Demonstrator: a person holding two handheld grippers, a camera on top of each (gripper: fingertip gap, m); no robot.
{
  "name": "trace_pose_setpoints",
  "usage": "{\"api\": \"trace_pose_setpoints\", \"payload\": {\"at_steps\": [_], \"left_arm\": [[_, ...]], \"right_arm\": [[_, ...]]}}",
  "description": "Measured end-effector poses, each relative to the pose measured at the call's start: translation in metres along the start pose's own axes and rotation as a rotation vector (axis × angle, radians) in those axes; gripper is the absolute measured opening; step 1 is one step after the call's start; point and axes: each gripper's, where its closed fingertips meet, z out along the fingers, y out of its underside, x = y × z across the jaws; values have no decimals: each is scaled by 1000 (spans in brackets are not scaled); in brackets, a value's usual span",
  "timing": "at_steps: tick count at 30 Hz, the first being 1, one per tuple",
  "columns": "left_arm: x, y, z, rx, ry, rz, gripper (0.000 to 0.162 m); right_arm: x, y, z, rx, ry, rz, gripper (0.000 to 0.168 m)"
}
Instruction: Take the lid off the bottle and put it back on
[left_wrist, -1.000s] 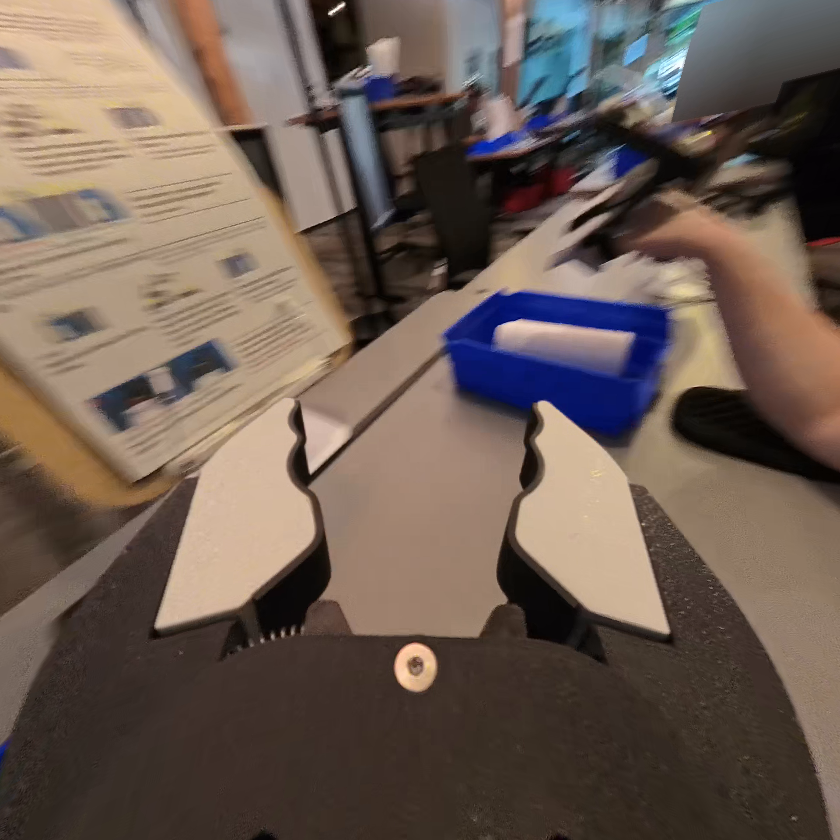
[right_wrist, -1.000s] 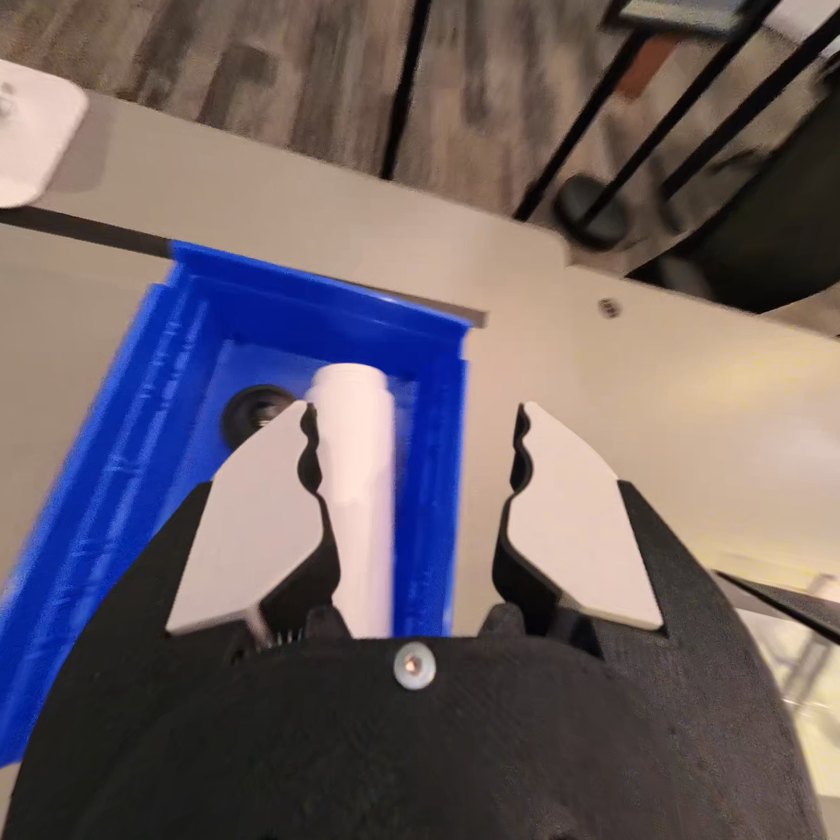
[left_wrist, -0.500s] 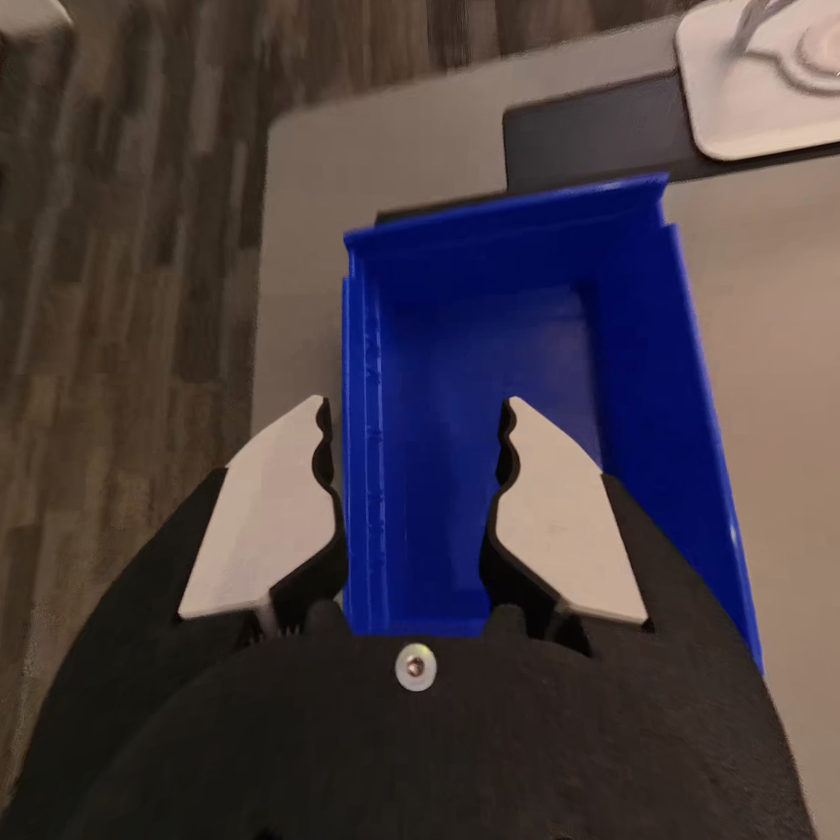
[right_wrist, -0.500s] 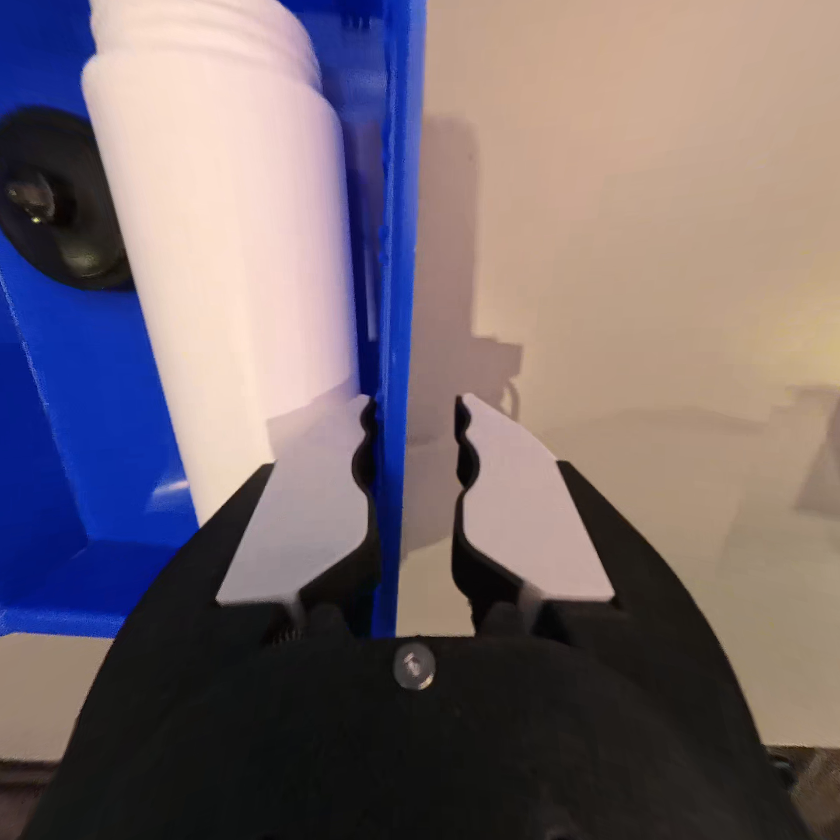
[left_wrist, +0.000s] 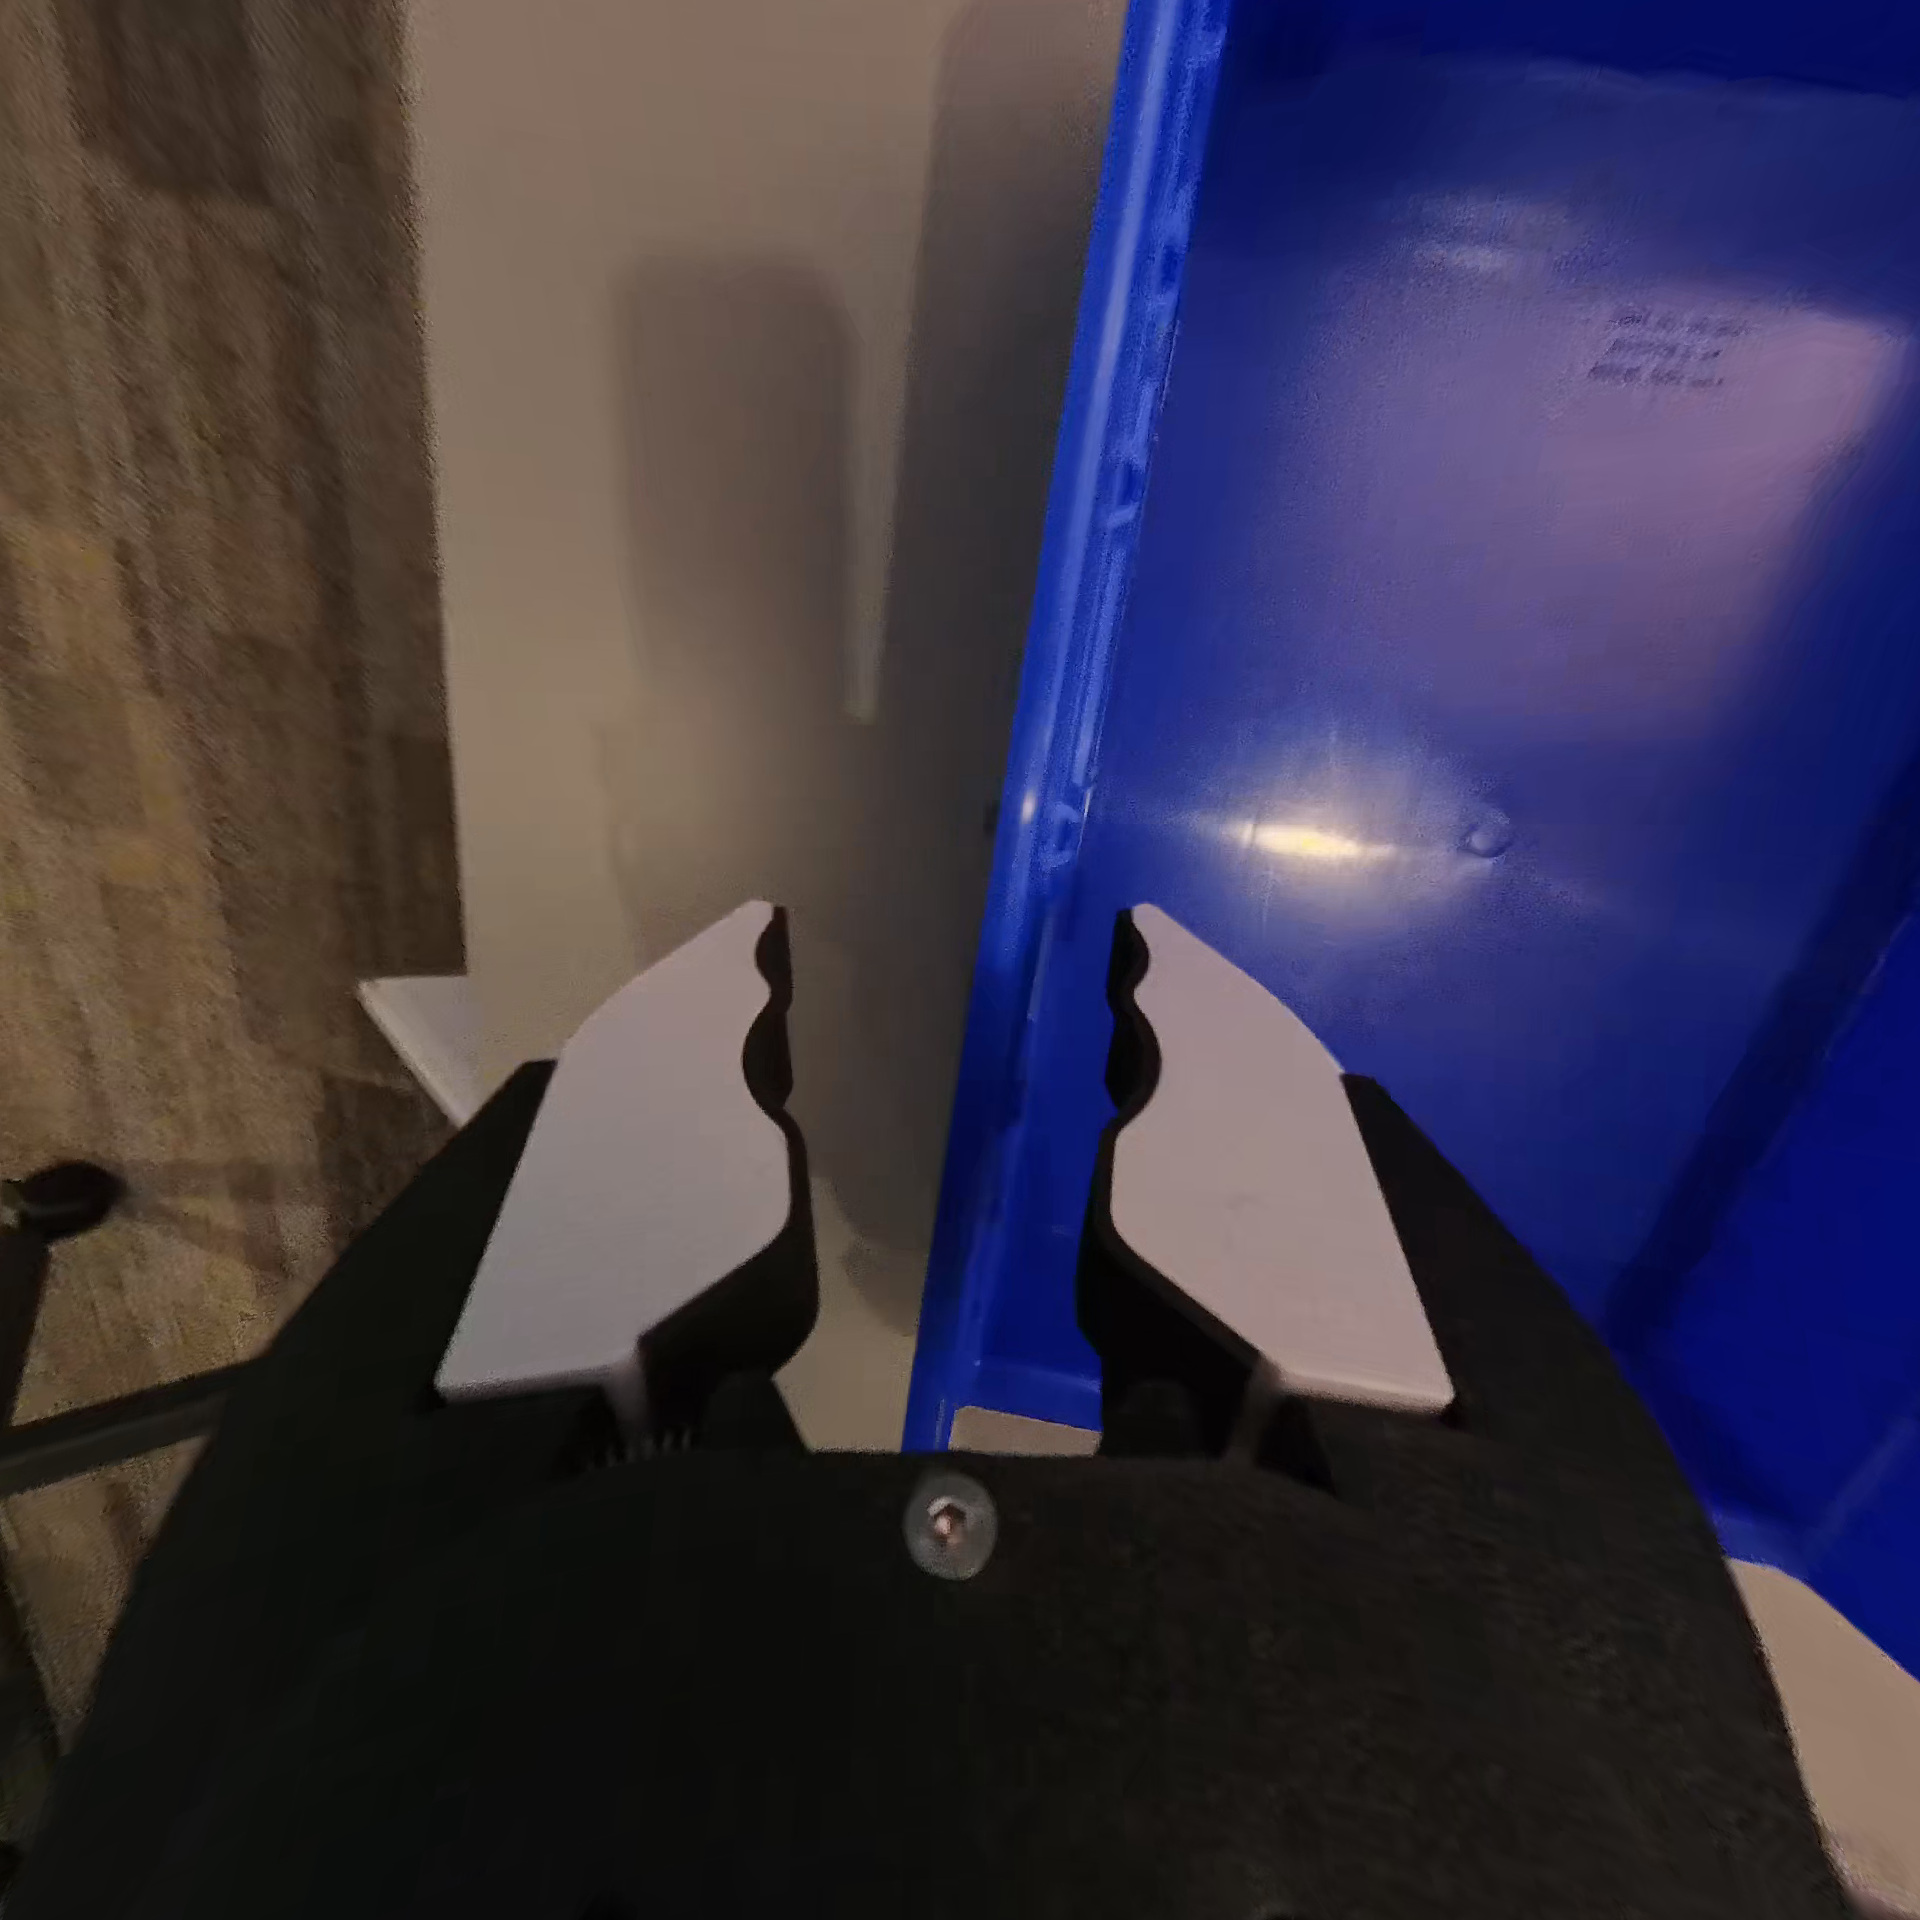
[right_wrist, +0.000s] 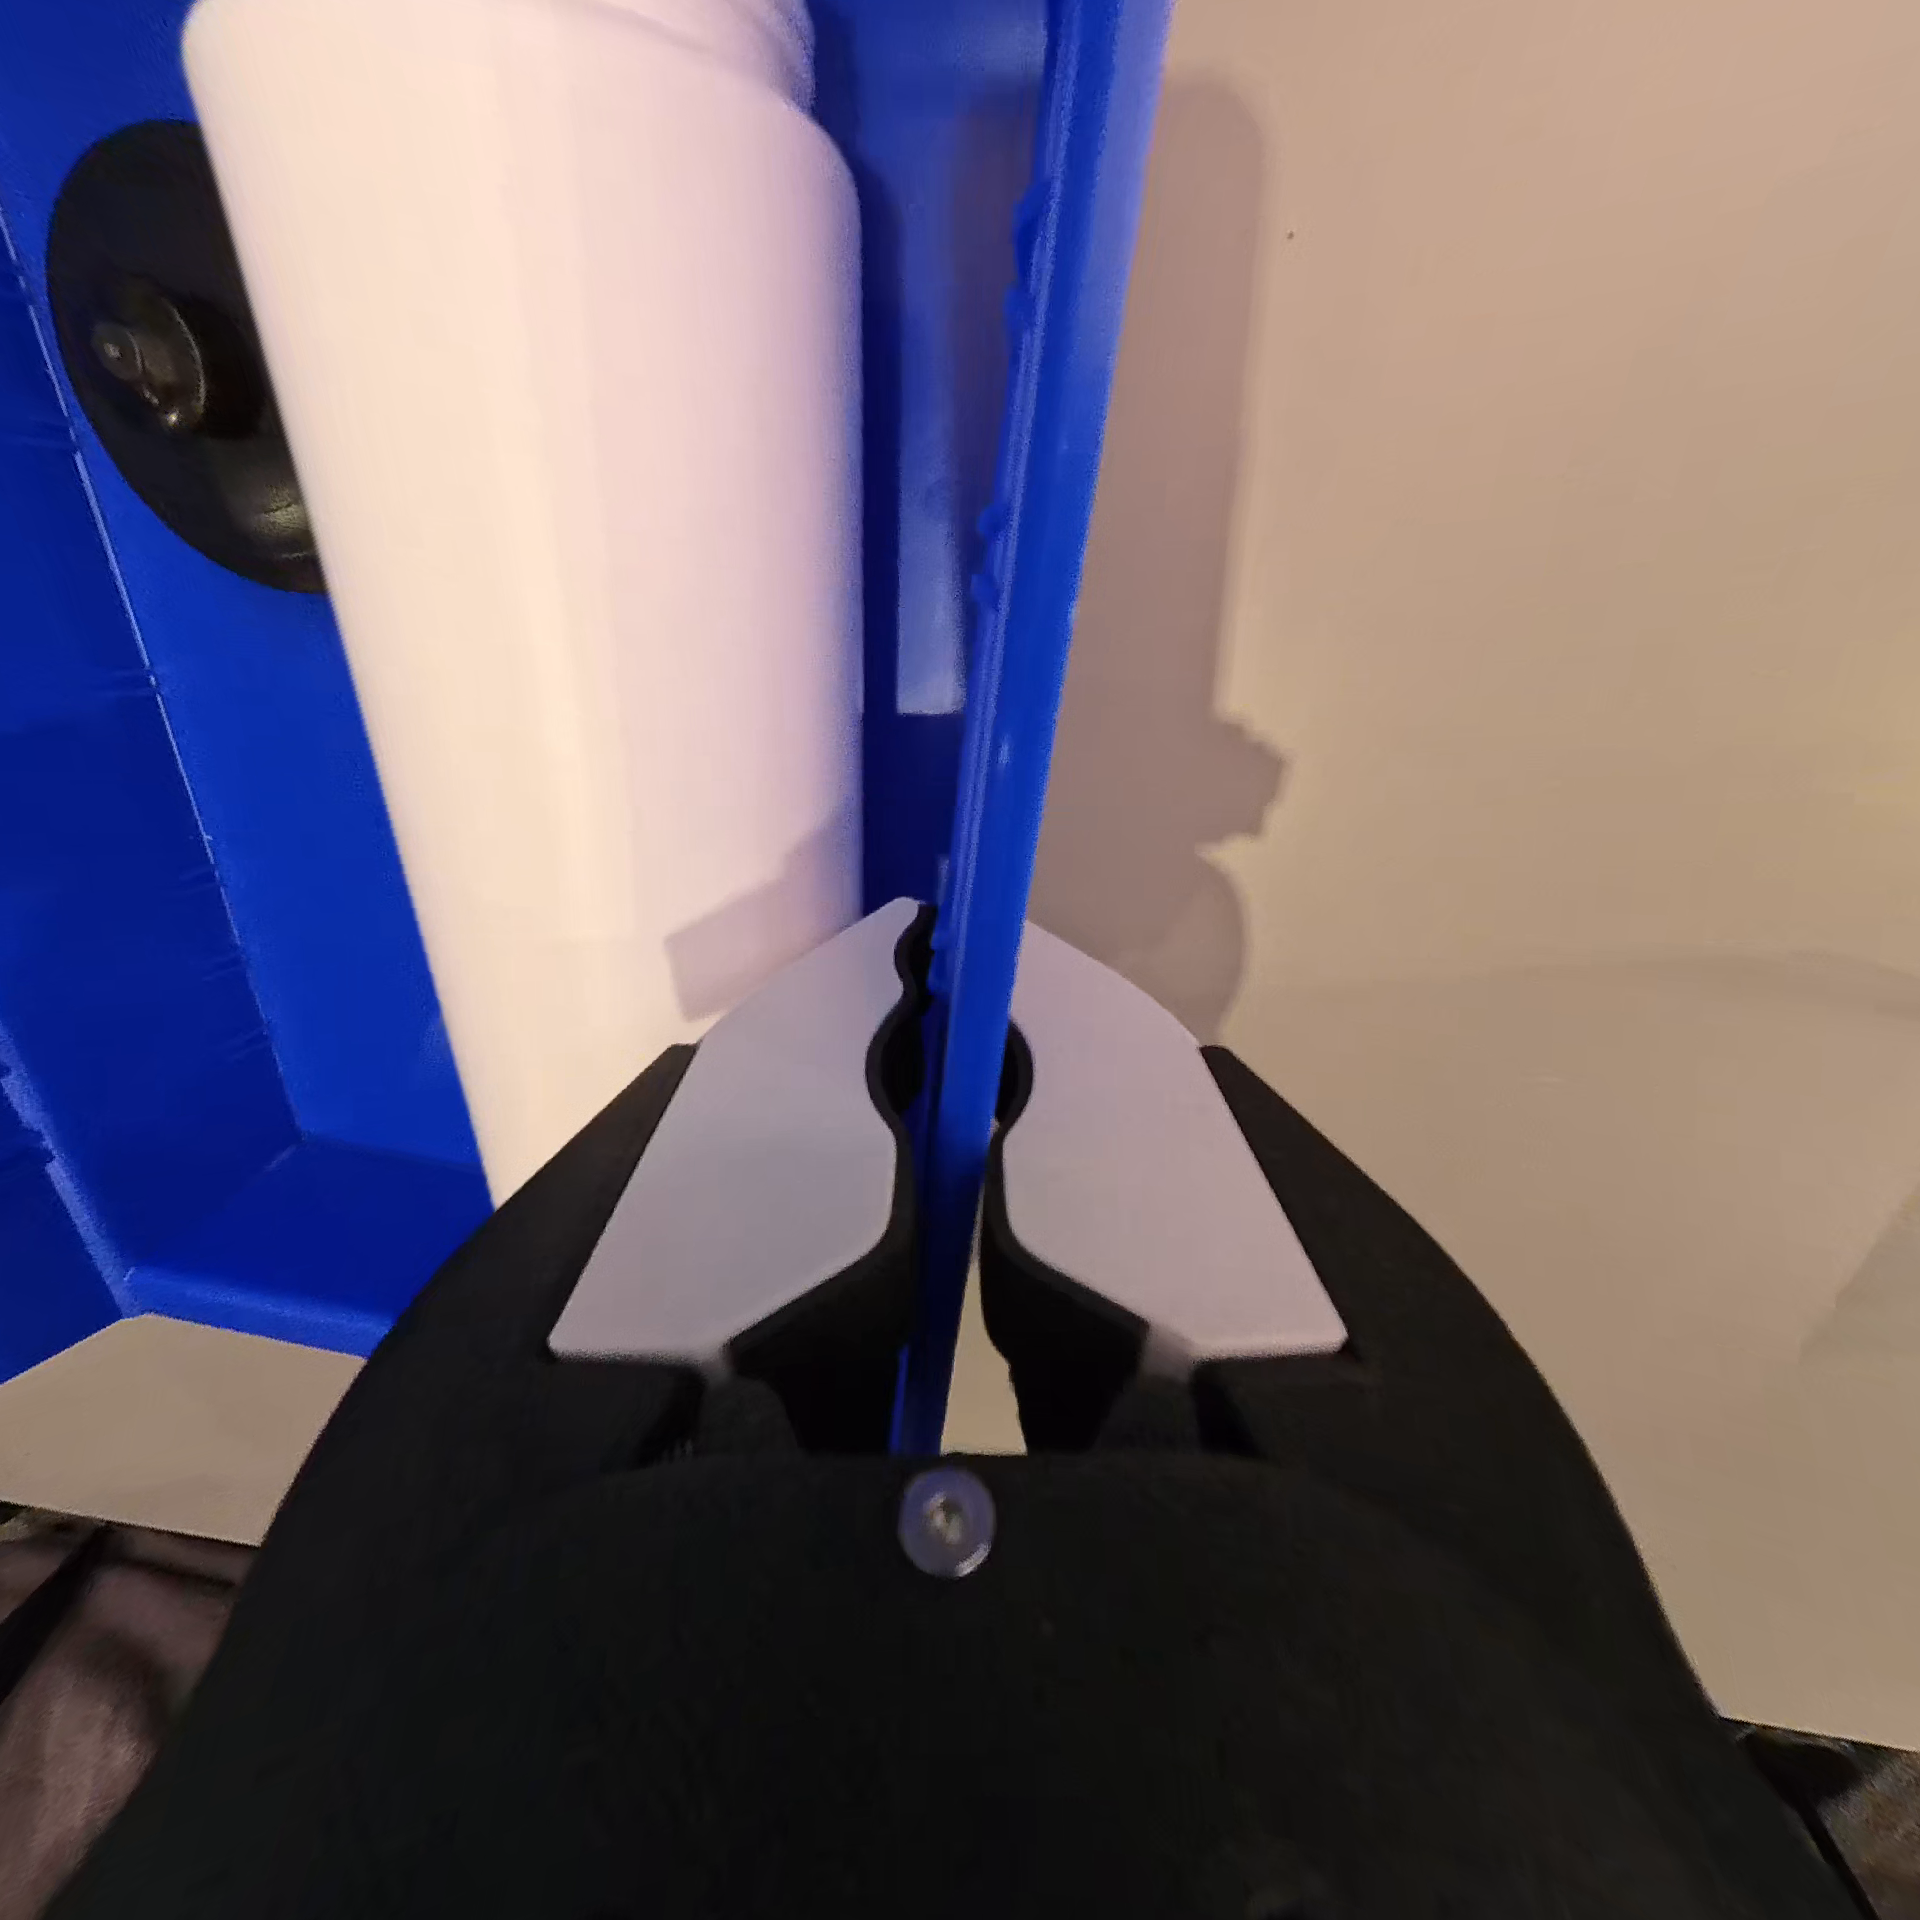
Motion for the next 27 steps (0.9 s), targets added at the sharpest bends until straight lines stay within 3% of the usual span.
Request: {"api": "trace_pose_setpoints", "payload": {"at_steps": [2,4,10,22,27], "left_arm": [[5,10,14,-79,54,-3,46],[17,18,22,-151,137,3,17],[46,19,19,-188,202,62,9],[143,12,10,-176,-36,316,40],[200,26,1,-142,-21,487,54]], "right_arm": [[-2,0,0,-2,-4,-1,8],[-3,-1,1,-4,-5,4,8],[-18,1,6,-55,-13,6,7],[-95,-12,20,-102,-12,-80,7],[-145,-9,27,-119,-20,-139,8]]}}
